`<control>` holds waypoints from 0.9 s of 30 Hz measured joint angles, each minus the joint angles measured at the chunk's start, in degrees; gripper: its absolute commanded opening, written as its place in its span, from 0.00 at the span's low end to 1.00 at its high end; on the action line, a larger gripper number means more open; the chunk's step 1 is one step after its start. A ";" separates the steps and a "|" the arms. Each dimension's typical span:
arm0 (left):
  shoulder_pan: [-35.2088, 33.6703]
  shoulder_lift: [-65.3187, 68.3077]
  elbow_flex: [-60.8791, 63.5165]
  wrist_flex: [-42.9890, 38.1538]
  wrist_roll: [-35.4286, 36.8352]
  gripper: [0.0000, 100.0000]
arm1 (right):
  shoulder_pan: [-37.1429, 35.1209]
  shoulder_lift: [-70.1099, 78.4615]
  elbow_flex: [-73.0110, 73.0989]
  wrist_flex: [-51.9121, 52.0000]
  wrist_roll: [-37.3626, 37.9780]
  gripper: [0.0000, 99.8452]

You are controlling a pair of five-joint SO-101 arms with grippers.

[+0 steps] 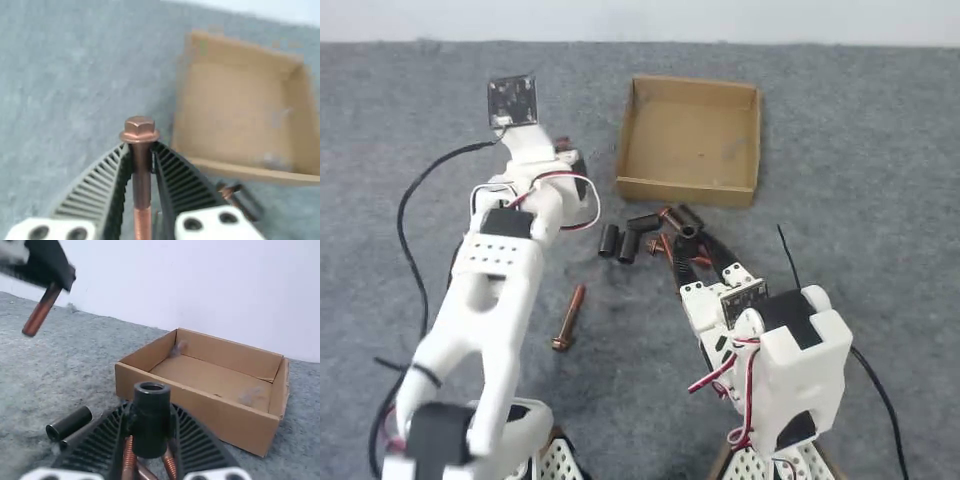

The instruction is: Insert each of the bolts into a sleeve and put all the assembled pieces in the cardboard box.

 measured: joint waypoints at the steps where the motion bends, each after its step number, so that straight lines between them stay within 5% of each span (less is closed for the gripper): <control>1: 0.79 -1.67 0.09 0.00 0.00 0.01 | -0.18 0.00 0.00 0.00 0.00 0.01; 9: 6.59 -17.41 9.85 -1.32 0.00 0.01 | -2.55 0.00 0.00 0.00 0.00 0.01; 15: 7.03 -25.32 23.91 -17.14 0.97 0.01 | -9.76 0.00 -0.09 0.00 0.00 0.01; 20: 7.03 -27.87 34.81 -31.91 9.76 0.01 | -12.22 0.00 -5.36 1.85 0.00 0.01; 27: 7.03 -31.91 38.86 -35.78 12.75 0.01 | -15.47 0.00 -11.87 10.73 0.00 0.01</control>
